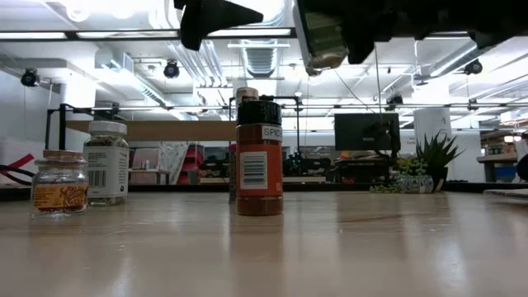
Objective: Shelf spices
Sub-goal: Put the green seasoning bottle on the shelf
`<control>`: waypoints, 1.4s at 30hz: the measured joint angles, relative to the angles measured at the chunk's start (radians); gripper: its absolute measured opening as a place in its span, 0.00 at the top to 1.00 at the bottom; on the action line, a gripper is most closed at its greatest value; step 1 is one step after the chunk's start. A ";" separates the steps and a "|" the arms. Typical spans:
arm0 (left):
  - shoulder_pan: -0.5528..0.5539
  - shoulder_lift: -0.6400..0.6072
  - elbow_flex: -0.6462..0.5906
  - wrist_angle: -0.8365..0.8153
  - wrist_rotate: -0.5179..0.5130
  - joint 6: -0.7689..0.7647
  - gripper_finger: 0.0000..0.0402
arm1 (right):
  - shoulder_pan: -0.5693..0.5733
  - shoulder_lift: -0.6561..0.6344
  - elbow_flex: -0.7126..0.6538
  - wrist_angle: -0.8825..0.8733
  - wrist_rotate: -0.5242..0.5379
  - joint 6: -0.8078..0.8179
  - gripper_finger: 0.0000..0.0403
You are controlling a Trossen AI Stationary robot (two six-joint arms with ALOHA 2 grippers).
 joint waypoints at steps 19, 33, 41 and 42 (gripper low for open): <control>0.004 0.088 0.097 -0.046 -0.020 0.058 0.40 | -0.005 0.012 0.053 -0.036 -0.035 0.005 0.55; -0.033 0.065 0.205 -0.339 -0.057 0.018 0.40 | -0.007 -0.028 0.004 -0.085 0.007 0.037 0.55; -0.078 0.065 0.201 -0.359 -0.061 0.012 0.40 | -0.007 -0.067 -0.052 -0.231 0.057 0.096 0.55; -0.080 0.065 0.201 -0.359 -0.063 0.012 0.40 | -0.007 -0.067 -0.066 -0.234 0.063 0.102 0.55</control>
